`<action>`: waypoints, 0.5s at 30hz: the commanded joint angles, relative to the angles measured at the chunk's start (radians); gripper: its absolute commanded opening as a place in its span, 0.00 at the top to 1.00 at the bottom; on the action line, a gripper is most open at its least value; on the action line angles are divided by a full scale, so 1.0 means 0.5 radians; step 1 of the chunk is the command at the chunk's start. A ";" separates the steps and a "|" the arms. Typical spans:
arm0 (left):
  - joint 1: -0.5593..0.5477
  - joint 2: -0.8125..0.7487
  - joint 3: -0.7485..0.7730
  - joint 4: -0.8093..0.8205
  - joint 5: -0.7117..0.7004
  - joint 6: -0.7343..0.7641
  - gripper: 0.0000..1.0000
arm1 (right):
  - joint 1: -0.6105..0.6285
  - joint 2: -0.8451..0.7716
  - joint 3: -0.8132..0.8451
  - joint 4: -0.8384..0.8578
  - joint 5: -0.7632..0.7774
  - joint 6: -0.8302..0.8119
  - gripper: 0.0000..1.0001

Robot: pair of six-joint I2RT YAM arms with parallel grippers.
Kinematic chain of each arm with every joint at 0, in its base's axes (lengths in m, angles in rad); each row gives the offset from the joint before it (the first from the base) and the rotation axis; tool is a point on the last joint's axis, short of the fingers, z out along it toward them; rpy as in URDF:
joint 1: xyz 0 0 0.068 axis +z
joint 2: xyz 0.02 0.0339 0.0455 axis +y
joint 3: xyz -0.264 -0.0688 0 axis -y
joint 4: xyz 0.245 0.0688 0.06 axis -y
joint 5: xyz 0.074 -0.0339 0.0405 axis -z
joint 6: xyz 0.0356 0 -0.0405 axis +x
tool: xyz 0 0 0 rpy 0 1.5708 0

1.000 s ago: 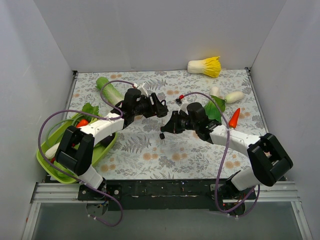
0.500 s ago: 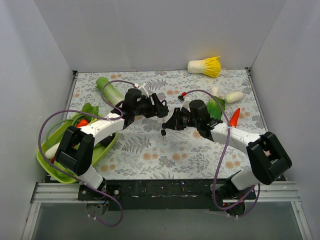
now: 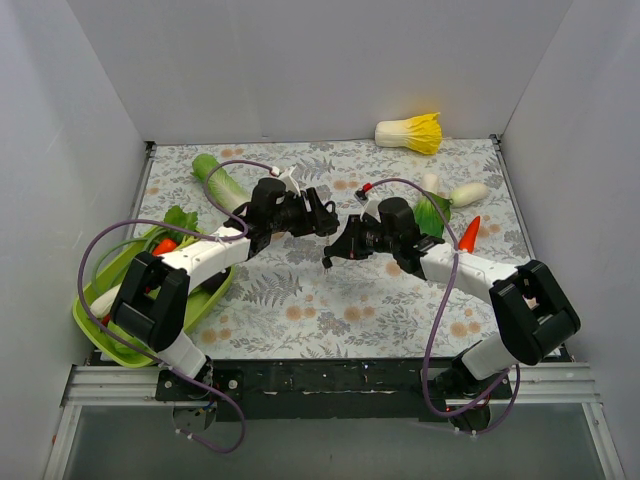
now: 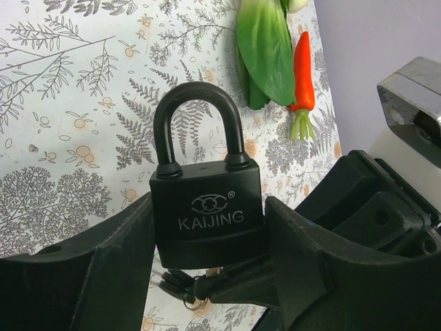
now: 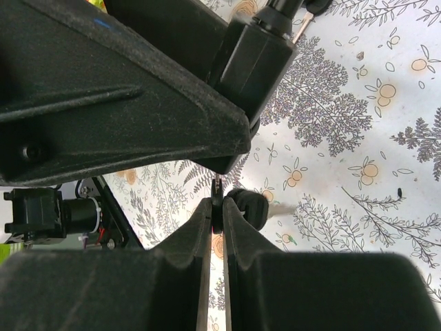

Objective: Unlock with the key

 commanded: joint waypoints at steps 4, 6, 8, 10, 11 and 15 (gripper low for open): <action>-0.060 -0.171 0.046 0.096 -0.037 0.084 1.00 | -0.019 0.012 0.073 0.145 0.113 0.064 0.99; -0.070 -0.189 0.036 0.093 -0.080 0.102 1.00 | -0.025 -0.001 0.058 0.185 0.137 0.110 0.99; -0.079 -0.198 0.039 0.090 -0.117 0.130 1.00 | -0.022 -0.004 0.064 0.194 0.162 0.123 0.99; -0.103 -0.210 0.046 0.069 -0.150 0.161 1.00 | -0.025 -0.007 0.082 0.173 0.223 0.120 0.99; -0.110 -0.211 0.049 0.060 -0.190 0.179 1.00 | -0.022 -0.010 0.104 0.145 0.247 0.113 0.99; -0.165 -0.229 0.049 0.044 -0.273 0.256 1.00 | -0.022 -0.034 0.129 0.124 0.385 0.049 0.99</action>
